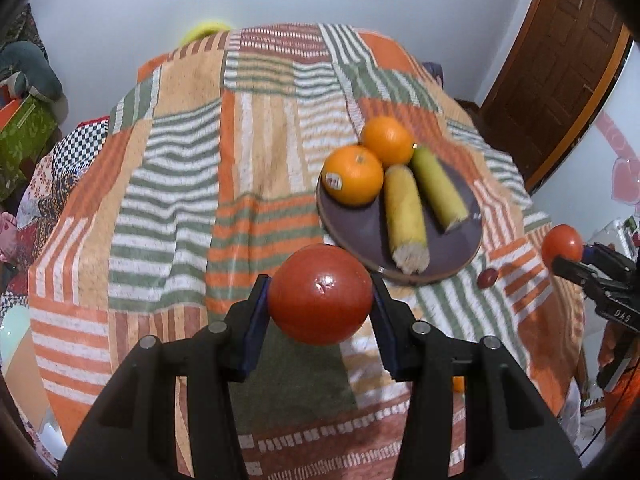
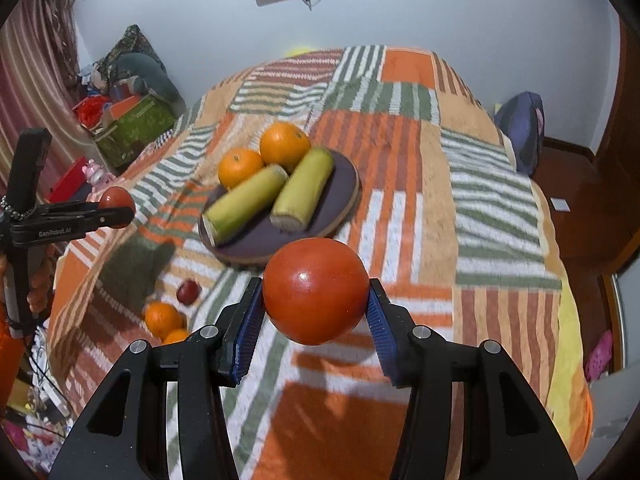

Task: Organize fruits
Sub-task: 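Carry the tomato to the plate with the right tool while the left tool places its tomato, then grasp a small mandarin with the right tool while the left tool grasps another mandarin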

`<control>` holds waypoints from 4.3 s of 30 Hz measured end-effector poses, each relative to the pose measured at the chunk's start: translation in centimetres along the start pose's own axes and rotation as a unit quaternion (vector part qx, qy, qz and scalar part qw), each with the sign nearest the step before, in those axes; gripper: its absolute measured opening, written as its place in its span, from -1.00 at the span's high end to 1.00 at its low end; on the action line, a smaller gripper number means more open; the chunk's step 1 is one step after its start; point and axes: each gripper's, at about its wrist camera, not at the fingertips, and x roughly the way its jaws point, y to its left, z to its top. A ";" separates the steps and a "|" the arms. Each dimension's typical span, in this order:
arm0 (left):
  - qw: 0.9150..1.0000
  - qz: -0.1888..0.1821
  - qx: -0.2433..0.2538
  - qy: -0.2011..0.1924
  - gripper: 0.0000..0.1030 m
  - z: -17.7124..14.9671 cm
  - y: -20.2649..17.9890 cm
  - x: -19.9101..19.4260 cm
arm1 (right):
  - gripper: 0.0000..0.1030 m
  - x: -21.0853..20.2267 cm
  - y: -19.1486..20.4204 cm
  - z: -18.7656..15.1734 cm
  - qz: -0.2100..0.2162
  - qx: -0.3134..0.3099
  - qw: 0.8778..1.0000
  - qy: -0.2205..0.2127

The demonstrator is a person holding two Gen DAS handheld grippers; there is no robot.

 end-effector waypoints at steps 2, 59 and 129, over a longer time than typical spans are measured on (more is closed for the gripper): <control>1.000 -0.002 -0.001 -0.007 0.08 0.8 -0.2 -0.1 | 0.09 0.3 0.2 0.8 0.006 -0.002 1.000 -0.007; 0.998 -0.044 0.007 0.039 0.08 4.5 -2.1 11.2 | 0.08 12.5 3.3 8.6 0.042 -0.062 0.997 -0.001; 0.996 -0.031 0.079 0.023 -0.37 -7.0 -6.1 -2.2 | 0.37 6.2 9.9 -5.5 0.089 -0.104 0.986 0.093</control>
